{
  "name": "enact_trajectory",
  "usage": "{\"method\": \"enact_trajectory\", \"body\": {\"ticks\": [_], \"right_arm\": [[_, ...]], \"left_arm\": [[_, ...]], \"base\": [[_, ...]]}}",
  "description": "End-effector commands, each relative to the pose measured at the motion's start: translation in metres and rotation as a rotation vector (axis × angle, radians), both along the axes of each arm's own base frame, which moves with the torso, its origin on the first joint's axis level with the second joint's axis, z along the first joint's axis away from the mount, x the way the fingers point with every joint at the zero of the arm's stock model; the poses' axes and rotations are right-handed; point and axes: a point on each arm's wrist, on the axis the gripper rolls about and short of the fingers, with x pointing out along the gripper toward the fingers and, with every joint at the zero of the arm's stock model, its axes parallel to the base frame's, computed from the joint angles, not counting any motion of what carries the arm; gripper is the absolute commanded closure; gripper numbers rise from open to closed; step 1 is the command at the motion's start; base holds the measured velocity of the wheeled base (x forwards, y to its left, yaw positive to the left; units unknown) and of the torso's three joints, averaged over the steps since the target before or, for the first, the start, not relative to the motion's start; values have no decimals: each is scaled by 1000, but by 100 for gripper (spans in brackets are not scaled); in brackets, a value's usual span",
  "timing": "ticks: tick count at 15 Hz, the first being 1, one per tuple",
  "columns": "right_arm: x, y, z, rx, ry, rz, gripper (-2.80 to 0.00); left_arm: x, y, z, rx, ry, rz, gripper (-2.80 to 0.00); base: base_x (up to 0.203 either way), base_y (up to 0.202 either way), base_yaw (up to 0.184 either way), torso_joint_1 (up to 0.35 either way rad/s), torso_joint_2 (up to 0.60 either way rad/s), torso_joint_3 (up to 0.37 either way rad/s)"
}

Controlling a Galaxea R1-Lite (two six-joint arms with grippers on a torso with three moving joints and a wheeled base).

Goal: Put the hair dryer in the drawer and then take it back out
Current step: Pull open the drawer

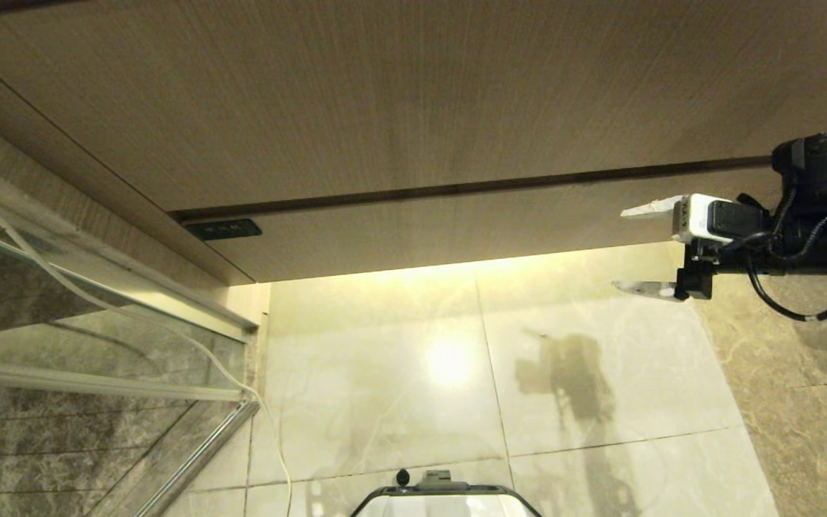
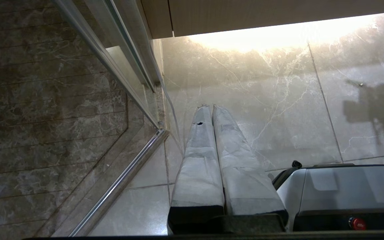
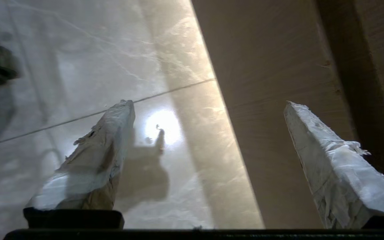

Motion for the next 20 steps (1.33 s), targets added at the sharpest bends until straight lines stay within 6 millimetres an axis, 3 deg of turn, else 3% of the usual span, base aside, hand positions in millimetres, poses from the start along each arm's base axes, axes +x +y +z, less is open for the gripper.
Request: {"method": "enact_trajectory", "body": {"ticks": [1, 12, 20], "right_arm": [[26, -1, -7, 14, -56, 30, -280], [83, 15, -4, 93, -179, 60, -280], [100, 16, -10, 119, -153, 13, -280]], "left_arm": [[0, 0, 0, -1, 1, 0, 0], [0, 0, 0, 0, 0, 1, 0], [0, 0, 0, 0, 1, 0, 0]], "base": [[0, 0, 0, 0, 0, 0], [0, 0, 0, 0, 0, 0], [0, 0, 0, 0, 0, 0]]}}
